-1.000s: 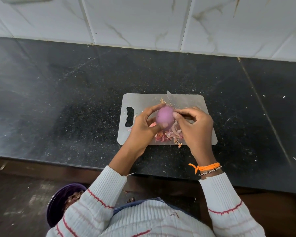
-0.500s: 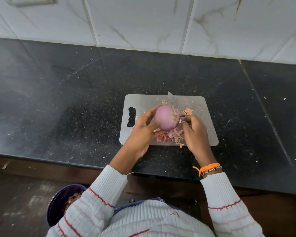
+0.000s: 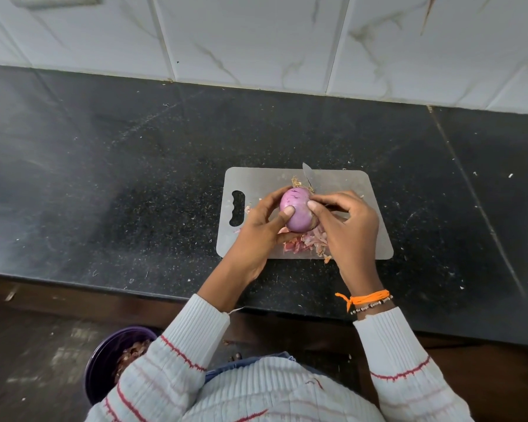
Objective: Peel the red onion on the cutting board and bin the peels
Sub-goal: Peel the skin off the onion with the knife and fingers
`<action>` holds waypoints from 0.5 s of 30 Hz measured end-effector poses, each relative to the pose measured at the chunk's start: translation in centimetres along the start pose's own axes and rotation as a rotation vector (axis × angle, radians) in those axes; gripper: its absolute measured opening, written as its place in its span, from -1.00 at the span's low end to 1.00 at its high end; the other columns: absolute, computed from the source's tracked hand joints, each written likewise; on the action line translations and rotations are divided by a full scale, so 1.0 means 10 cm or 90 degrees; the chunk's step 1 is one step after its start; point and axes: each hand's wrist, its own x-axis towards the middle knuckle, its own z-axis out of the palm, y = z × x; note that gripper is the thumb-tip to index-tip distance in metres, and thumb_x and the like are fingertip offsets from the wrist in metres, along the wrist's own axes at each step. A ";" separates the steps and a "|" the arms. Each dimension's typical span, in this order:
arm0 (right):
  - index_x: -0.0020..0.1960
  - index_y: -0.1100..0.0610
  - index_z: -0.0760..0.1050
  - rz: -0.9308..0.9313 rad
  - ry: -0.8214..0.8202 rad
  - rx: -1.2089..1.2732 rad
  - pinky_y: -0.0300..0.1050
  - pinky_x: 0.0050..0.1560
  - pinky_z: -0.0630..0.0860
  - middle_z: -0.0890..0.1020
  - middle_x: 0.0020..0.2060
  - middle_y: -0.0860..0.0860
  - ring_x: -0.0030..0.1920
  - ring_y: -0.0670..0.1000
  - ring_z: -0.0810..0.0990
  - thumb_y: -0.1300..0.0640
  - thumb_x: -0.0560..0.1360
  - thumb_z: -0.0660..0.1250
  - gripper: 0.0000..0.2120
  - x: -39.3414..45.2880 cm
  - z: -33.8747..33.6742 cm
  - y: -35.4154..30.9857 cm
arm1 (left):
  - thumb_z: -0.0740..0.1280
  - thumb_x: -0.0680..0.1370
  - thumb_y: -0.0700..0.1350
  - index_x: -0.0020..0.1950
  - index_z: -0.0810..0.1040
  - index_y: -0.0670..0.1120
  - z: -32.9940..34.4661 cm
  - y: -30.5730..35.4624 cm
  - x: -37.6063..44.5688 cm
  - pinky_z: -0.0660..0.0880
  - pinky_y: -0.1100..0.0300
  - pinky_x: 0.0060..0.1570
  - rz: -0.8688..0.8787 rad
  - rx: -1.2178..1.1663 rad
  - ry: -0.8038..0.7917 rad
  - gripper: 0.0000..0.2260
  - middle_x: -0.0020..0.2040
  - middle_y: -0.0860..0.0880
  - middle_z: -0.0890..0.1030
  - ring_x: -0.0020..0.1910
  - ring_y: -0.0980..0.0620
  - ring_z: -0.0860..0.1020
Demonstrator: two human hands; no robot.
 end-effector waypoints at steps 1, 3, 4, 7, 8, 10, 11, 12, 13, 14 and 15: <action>-0.10 0.17 0.64 -0.004 -0.006 -0.010 -0.40 -0.16 0.50 0.61 -0.21 -0.04 -0.16 -0.12 0.59 0.23 0.39 0.45 -0.91 0.01 -0.01 -0.01 | 0.19 0.59 -0.24 0.28 0.41 -0.10 -0.01 0.01 -0.01 0.59 0.22 -0.11 0.005 0.014 -0.001 -0.73 0.23 -0.07 0.49 0.03 0.07 0.59; -0.12 0.18 0.62 0.002 -0.021 -0.031 -0.42 -0.17 0.48 0.60 -0.22 -0.02 -0.19 -0.13 0.57 0.24 0.40 0.44 -0.94 0.03 -0.01 -0.02 | 0.21 0.58 -0.24 0.28 0.42 -0.10 -0.02 0.03 -0.01 0.58 0.24 -0.13 0.014 0.029 0.000 -0.73 0.20 -0.04 0.50 0.04 0.07 0.59; -0.11 0.18 0.61 0.010 -0.027 -0.050 -0.44 -0.18 0.46 0.59 -0.20 -0.01 -0.19 -0.13 0.55 0.24 0.42 0.42 -0.94 0.04 -0.01 -0.04 | 0.21 0.58 -0.24 0.28 0.42 -0.10 -0.02 0.02 -0.01 0.58 0.23 -0.12 0.015 0.030 -0.001 -0.73 0.20 -0.05 0.50 0.07 0.05 0.58; -0.04 0.23 0.55 0.025 -0.050 -0.117 -0.40 -0.19 0.38 0.56 -0.11 0.04 -0.12 -0.07 0.49 0.24 0.48 0.32 -0.91 0.06 0.05 -0.08 | 0.21 0.58 -0.23 0.25 0.44 -0.08 -0.02 0.01 -0.02 0.59 0.18 -0.09 0.006 0.014 -0.007 -0.75 0.19 -0.05 0.52 0.10 0.01 0.58; -0.01 0.25 0.53 0.028 -0.061 -0.134 -0.35 -0.18 0.36 0.54 -0.09 0.05 -0.09 -0.06 0.47 0.24 0.51 0.29 -0.89 0.07 0.08 -0.09 | 0.21 0.58 -0.22 0.25 0.45 -0.08 -0.02 0.01 -0.02 0.59 0.18 -0.11 -0.001 0.005 -0.007 -0.75 0.19 -0.06 0.52 0.07 0.02 0.60; 0.03 0.27 0.49 0.035 -0.075 -0.158 -0.29 -0.12 0.33 0.50 -0.05 0.06 -0.04 -0.06 0.43 0.24 0.54 0.22 -0.87 0.07 0.12 -0.10 | 0.20 0.58 -0.22 0.26 0.44 -0.10 -0.02 0.02 -0.02 0.59 0.20 -0.15 -0.015 -0.009 0.000 -0.75 0.17 -0.06 0.54 -0.01 0.05 0.63; 0.05 0.27 0.47 0.041 -0.076 -0.165 -0.27 -0.09 0.32 0.49 -0.04 0.07 -0.03 -0.06 0.42 0.25 0.56 0.20 -0.86 0.07 0.15 -0.10 | 0.20 0.59 -0.22 0.26 0.44 -0.11 -0.03 0.02 -0.02 0.60 0.20 -0.16 -0.025 -0.013 0.007 -0.75 0.15 -0.06 0.55 -0.04 0.05 0.63; 0.06 0.27 0.46 0.049 -0.074 -0.170 -0.25 -0.07 0.32 0.49 -0.02 0.08 -0.02 -0.05 0.42 0.25 0.56 0.18 -0.86 0.07 0.17 -0.09 | 0.19 0.59 -0.22 0.27 0.43 -0.12 -0.04 0.03 -0.01 0.60 0.20 -0.17 -0.037 -0.019 0.015 -0.75 0.13 -0.06 0.56 -0.05 0.05 0.64; 0.06 0.27 0.45 0.058 -0.071 -0.175 -0.24 -0.07 0.33 0.49 -0.01 0.09 -0.02 -0.05 0.42 0.25 0.57 0.16 -0.85 0.08 0.19 -0.08 | 0.19 0.60 -0.22 0.28 0.42 -0.14 -0.06 0.03 0.00 0.61 0.18 -0.16 -0.049 -0.028 0.023 -0.75 0.14 -0.09 0.56 -0.05 0.03 0.63; 0.07 0.27 0.45 0.072 -0.069 -0.183 -0.22 -0.06 0.35 0.49 0.00 0.10 -0.01 -0.03 0.42 0.25 0.57 0.16 -0.85 0.08 0.21 -0.06 | 0.19 0.60 -0.21 0.29 0.42 -0.16 -0.08 0.05 0.01 0.62 0.17 -0.13 -0.061 -0.039 0.030 -0.74 0.17 -0.13 0.55 -0.03 -0.01 0.63; 0.07 0.26 0.45 0.087 -0.064 -0.191 -0.21 -0.06 0.36 0.49 0.01 0.11 0.00 -0.02 0.44 0.25 0.57 0.16 -0.85 0.08 0.22 -0.03 | 0.20 0.60 -0.19 0.30 0.41 -0.17 -0.10 0.06 0.03 0.62 0.15 -0.11 -0.072 -0.048 0.037 -0.73 0.21 -0.16 0.53 0.01 -0.04 0.62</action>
